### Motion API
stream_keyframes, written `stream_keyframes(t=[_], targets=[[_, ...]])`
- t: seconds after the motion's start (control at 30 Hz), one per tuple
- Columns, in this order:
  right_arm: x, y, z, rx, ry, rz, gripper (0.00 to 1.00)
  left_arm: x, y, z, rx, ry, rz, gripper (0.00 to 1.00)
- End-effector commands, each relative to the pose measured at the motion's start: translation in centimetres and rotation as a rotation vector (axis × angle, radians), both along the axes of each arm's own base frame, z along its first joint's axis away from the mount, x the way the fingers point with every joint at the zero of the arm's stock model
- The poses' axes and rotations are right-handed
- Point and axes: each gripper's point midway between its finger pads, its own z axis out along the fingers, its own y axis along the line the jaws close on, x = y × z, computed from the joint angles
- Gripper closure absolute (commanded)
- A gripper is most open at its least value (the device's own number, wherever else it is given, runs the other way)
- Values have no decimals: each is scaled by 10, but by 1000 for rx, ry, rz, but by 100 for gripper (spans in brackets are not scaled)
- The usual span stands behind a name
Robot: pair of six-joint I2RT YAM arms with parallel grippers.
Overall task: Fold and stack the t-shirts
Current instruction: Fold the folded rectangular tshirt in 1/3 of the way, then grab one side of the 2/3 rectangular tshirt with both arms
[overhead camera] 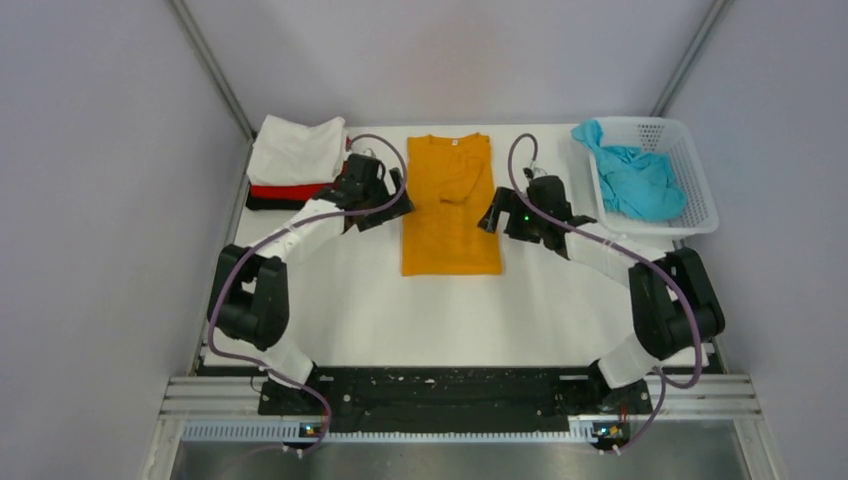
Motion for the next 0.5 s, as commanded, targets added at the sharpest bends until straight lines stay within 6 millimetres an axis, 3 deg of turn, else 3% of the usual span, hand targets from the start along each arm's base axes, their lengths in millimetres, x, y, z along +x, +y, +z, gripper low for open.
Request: stream_keyframes(t=[0.0, 0.07, 0.2, 0.47], targets=[[-30, 2, 12, 80, -6, 42, 1, -39, -16, -10, -89, 54, -110, 1], [-46, 3, 6, 111, 28, 61, 1, -61, -16, -26, -99, 105, -113, 1], [-68, -3, -13, 106, 97, 47, 2, -87, -13, -44, -110, 161, -94, 1], [-85, -5, -39, 132, 179, 5, 5, -104, -17, -73, -123, 244, -83, 22]])
